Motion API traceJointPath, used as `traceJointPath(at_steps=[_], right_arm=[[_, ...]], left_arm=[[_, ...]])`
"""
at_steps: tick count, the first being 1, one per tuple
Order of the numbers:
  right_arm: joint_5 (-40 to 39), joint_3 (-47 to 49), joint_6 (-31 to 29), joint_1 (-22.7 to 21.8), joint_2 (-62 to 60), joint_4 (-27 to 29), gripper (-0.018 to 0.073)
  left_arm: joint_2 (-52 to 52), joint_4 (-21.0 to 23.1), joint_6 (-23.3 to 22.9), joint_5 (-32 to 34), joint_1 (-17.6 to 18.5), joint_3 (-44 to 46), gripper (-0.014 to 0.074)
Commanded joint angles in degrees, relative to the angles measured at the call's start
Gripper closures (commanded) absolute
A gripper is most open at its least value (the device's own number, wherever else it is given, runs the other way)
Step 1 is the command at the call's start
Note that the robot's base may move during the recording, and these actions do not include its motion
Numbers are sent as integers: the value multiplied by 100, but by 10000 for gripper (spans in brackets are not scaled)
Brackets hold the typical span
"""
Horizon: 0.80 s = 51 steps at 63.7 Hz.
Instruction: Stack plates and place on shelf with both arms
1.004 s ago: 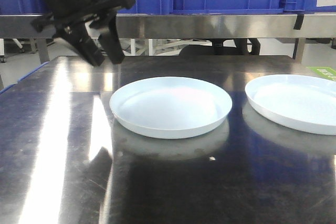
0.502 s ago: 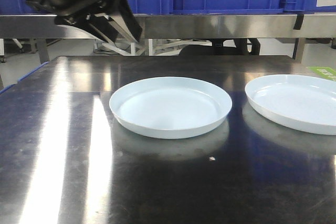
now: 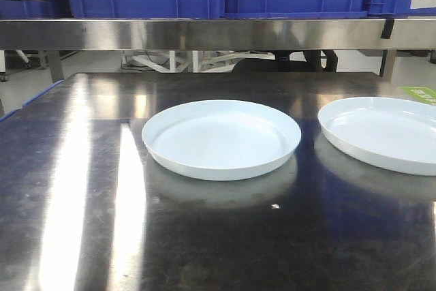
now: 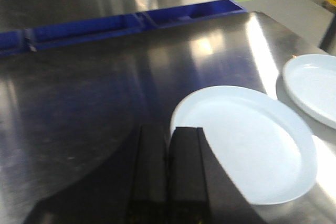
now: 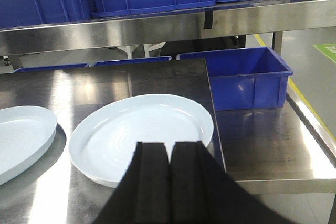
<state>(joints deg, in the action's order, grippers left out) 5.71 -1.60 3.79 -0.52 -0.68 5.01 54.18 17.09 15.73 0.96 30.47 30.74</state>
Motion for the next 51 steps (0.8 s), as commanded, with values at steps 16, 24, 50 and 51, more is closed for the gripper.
traceJointPath(at_steps=[16, 24, 50, 51], right_arm=[[-471, -10, -22, -13, -103, -55, 506], [-471, -10, -22, -13, -103, -55, 506], [-471, -10, -22, -13, -103, -55, 506], [-471, -10, -22, -13, -103, -55, 506]], left_arm=[[-2085, 50, 167, 502, -1311, -930, 516], [-2736, 50, 167, 502, -1674, -1306, 516], [-3235, 5, 167, 447, -2308, -1540, 516], [-3235, 5, 167, 466, -2349, -1540, 516]])
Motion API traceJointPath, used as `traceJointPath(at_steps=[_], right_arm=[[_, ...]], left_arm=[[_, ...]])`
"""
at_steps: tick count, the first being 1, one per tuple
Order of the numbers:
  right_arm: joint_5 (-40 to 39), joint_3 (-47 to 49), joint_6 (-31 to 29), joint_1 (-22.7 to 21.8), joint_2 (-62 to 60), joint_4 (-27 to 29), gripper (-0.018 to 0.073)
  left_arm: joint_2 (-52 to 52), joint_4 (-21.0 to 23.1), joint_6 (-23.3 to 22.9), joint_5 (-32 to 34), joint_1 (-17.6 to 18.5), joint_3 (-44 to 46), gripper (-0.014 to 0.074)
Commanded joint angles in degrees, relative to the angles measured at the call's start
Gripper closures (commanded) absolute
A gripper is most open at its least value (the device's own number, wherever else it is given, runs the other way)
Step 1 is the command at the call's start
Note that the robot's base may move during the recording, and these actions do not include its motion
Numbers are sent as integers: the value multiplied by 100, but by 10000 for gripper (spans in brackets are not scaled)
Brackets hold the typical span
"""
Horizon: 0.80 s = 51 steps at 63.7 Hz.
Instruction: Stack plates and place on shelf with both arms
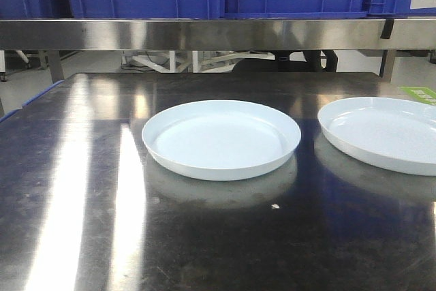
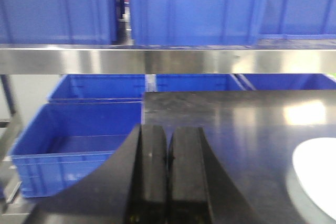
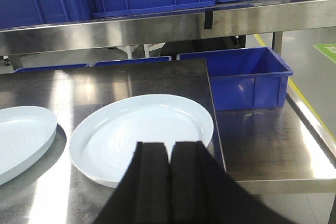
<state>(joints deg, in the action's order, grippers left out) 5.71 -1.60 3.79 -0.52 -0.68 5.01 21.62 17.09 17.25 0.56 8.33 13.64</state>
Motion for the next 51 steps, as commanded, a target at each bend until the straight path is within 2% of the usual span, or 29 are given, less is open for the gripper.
traceJointPath(at_steps=[1, 11, 37, 44, 51], right_arm=[[-471, -10, -22, -13, -103, -55, 506], [-471, -10, -22, -13, -103, -55, 506], [-571, -10, -12, -13, -103, -50, 506], [-860, 27, 83, -5, -103, 178, 506], [-366, 352, 83, -5, -81, 186, 506]], left_arm=[[20, 5, 14, 516, -162, 170, 516], [20, 5, 14, 516, -385, 170, 516], [20, 5, 14, 507, -385, 170, 516], [20, 5, 14, 507, -385, 170, 516], [20, 5, 14, 507, -385, 170, 516]])
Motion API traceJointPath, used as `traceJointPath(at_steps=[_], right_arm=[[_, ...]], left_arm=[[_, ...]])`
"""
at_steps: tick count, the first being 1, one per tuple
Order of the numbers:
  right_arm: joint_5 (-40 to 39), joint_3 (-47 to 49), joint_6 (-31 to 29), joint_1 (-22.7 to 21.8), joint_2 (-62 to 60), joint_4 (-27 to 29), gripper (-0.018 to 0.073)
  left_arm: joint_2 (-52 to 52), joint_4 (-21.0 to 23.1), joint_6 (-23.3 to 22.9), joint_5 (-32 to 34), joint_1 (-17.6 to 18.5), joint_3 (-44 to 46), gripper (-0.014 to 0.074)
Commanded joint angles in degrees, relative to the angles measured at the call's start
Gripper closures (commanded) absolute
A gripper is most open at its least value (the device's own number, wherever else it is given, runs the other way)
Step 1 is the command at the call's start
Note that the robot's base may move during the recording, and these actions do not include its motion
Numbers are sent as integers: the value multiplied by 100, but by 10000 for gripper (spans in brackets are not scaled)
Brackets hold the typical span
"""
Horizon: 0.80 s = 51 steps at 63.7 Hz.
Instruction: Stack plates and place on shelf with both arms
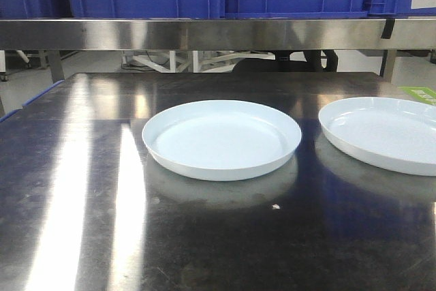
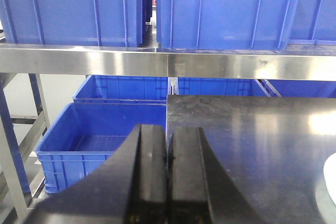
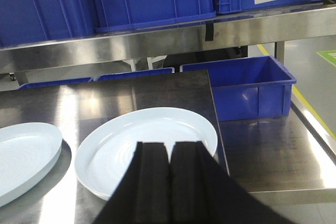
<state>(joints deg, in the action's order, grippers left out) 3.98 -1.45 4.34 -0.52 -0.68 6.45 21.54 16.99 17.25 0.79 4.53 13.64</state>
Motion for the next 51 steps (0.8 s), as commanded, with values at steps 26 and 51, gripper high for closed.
traceJointPath(at_steps=[26, 51], right_arm=[[1613, 2068, 27, -5, 1994, 64, 506], [2630, 2897, 27, -5, 3889, 64, 506]], left_arm=[[28, 16, 14, 484, -5, 170, 516], [28, 16, 14, 484, -5, 170, 516]])
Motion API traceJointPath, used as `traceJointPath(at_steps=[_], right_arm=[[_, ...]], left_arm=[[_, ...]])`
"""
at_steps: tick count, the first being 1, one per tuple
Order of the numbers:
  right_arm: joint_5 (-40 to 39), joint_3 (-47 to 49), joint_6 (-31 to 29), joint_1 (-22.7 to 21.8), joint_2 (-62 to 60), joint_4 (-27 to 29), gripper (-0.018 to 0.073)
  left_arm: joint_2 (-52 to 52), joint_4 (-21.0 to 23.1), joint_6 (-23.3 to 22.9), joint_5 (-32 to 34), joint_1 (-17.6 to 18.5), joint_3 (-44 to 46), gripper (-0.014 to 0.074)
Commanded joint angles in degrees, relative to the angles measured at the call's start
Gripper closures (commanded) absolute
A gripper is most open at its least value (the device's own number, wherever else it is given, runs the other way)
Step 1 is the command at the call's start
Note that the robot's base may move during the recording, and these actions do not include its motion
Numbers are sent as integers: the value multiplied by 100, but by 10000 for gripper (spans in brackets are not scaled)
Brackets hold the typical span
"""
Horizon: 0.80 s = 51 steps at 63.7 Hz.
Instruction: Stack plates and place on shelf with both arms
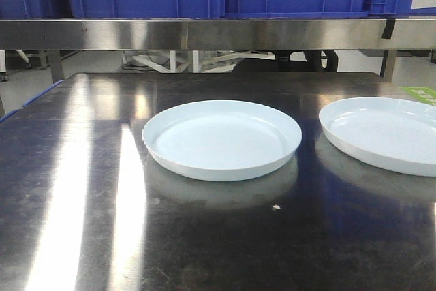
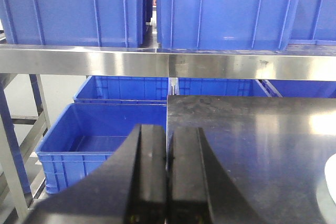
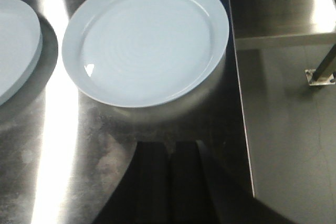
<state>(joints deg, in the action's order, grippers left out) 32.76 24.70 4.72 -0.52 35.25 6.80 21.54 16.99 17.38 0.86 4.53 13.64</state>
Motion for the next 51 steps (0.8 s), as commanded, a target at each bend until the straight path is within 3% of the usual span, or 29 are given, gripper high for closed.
traceJointPath(at_steps=[1, 26, 41, 51], right_arm=[[-233, 299, -11, -5, 377, 30, 506], [430, 1551, -11, -16, 2356, 23, 506], [900, 2424, -79, -34, 3301, -282, 506], [1030, 2888, -283, -406, 3751, -282, 479]], left_arm=[[28, 16, 1, 477, -5, 170, 516], [28, 16, 1, 477, -5, 170, 516], [28, 16, 1, 477, -5, 170, 516], [28, 16, 1, 477, -5, 170, 516]])
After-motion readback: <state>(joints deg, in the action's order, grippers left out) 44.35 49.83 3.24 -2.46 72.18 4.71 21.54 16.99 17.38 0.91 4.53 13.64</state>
